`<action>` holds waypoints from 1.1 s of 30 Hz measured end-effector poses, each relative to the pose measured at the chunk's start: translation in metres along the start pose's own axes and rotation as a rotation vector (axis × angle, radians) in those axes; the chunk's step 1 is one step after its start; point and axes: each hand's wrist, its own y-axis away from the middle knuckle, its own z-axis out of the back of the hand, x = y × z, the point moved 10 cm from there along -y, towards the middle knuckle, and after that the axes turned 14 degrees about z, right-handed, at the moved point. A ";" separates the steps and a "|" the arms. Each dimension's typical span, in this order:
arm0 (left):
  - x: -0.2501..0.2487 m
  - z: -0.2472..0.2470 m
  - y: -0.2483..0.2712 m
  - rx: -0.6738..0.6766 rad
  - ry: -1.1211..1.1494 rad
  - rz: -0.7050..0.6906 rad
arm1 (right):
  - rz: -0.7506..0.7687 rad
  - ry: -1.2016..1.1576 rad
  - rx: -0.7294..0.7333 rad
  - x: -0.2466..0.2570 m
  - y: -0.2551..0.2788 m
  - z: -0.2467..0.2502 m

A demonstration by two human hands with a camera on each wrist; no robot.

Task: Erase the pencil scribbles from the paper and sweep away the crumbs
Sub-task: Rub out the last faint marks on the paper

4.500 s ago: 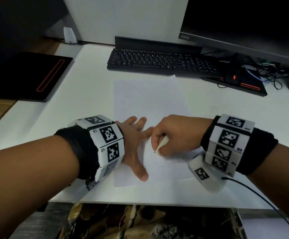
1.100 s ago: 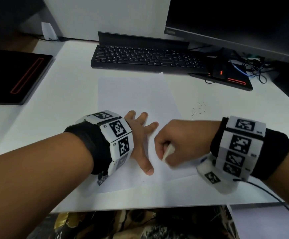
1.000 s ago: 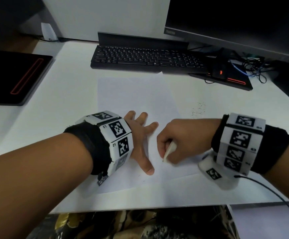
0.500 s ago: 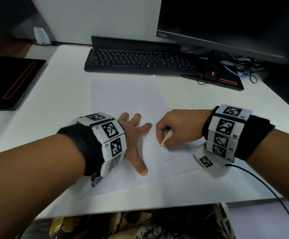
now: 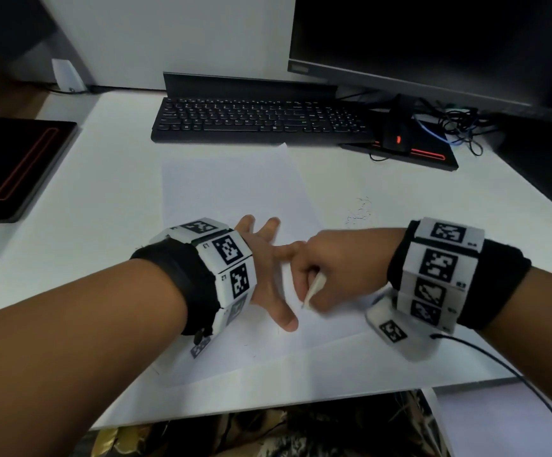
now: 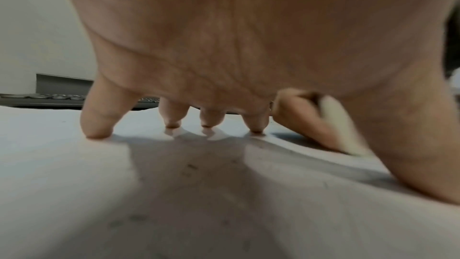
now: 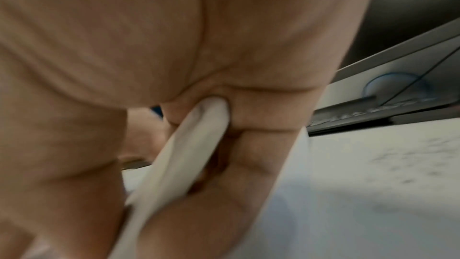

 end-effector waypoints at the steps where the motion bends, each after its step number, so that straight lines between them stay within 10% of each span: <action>1: 0.000 0.000 0.000 -0.001 0.008 -0.003 | -0.032 -0.001 -0.040 -0.008 0.001 0.008; 33: 0.000 -0.002 0.001 0.020 -0.010 0.010 | -0.032 -0.056 0.058 -0.009 0.009 -0.010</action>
